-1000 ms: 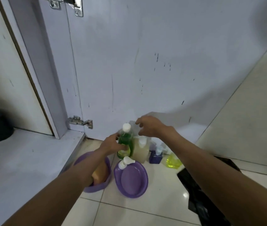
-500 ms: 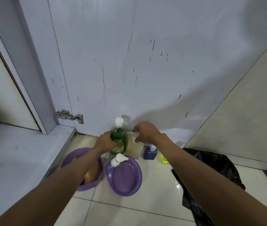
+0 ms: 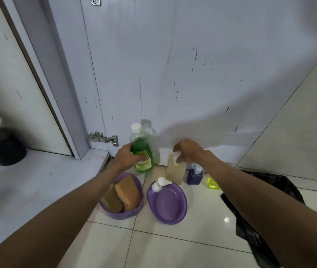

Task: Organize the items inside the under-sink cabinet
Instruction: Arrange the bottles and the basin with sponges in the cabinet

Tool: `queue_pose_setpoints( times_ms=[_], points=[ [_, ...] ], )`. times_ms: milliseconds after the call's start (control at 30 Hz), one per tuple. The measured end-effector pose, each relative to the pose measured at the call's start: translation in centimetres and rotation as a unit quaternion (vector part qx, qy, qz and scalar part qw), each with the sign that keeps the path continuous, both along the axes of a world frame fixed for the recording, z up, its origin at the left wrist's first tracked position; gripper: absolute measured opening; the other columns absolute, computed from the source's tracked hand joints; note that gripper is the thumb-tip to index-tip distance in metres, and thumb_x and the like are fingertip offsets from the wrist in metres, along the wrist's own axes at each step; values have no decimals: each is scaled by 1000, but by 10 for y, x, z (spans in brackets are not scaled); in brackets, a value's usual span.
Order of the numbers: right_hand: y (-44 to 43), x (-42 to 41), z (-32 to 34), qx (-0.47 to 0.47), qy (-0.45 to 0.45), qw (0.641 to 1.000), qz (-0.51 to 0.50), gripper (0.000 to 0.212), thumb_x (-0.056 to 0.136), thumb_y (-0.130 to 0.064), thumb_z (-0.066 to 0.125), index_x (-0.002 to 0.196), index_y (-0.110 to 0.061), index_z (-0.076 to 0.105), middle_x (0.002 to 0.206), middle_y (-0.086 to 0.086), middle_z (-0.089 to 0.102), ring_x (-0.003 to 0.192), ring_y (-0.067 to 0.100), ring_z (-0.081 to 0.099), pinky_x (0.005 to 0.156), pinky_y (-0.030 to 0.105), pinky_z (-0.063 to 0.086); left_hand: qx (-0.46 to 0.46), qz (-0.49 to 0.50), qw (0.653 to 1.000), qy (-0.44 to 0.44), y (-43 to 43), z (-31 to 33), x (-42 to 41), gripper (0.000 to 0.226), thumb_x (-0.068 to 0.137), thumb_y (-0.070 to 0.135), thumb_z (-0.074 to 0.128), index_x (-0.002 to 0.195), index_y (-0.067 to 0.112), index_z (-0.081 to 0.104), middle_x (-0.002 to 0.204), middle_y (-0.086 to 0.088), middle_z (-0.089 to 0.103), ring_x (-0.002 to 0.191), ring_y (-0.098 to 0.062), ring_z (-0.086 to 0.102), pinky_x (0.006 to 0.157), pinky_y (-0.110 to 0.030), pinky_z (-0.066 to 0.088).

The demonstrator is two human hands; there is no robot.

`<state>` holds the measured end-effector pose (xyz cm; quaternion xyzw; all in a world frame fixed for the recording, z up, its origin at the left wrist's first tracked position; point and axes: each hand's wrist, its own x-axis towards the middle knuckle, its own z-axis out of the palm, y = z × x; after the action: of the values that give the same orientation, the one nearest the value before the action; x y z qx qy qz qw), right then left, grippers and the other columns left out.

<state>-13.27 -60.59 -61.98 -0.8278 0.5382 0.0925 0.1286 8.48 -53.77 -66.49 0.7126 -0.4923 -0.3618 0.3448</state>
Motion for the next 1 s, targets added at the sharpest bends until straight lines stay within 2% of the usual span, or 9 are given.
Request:
queue_pose_setpoints(
  times_ms=[167,300,433,533,600,733,800,1000],
  points=[
    [4,26,33,-20,5,999,36,52,81,-25,77,130,-14,61,131,7,59,120,26,54,96,30,41,-12,30,999,-16,19,25,45,60,71,23,83,126,14,59,114,-2,64,107,-23,60,91,-35,49],
    [11,63,67,-43,5,996,77,54,81,-28,78,130,-15,61,129,7,61,117,26,56,91,29,42,-9,58,998,-10,38,40,90,58,68,22,85,120,14,62,112,-4,67,105,-25,64,91,-43,53],
    [26,114,95,-53,-4,991,125,53,81,-30,78,129,-15,61,124,6,62,112,24,57,83,27,41,-5,92,995,-42,61,49,136,51,69,27,84,115,16,65,106,-4,68,98,-24,66,87,-42,55],
    [39,156,105,-33,-24,989,143,53,80,-31,79,129,-17,62,114,4,68,95,18,62,73,23,39,6,122,990,-72,79,53,168,51,70,31,83,115,13,64,106,-5,68,97,-25,66,86,-40,55],
    [51,187,105,-18,-42,987,156,52,79,-30,79,127,-18,63,110,4,69,91,17,64,68,22,40,10,148,985,-92,90,52,188,49,71,32,82,113,13,65,105,-6,69,97,-25,66,85,-38,54],
    [75,245,93,-7,-67,978,197,50,78,-28,80,125,-18,65,116,3,66,105,22,62,79,27,45,32,204,972,-114,112,47,224,38,75,29,79,107,18,60,97,-1,62,88,-21,60,76,-30,47],
    [87,270,86,-5,-72,974,216,51,80,-28,79,128,-17,63,125,2,61,113,23,57,84,28,43,43,218,968,-121,121,41,240,47,74,29,79,114,11,62,103,-6,66,90,-24,62,77,-33,50],
    [109,322,70,-8,-88,964,252,52,80,-22,79,129,-15,62,122,8,64,111,26,59,84,28,45,67,261,954,-132,144,32,262,45,78,29,75,117,11,60,98,-7,62,82,-22,55,76,-32,46]
  ],
)
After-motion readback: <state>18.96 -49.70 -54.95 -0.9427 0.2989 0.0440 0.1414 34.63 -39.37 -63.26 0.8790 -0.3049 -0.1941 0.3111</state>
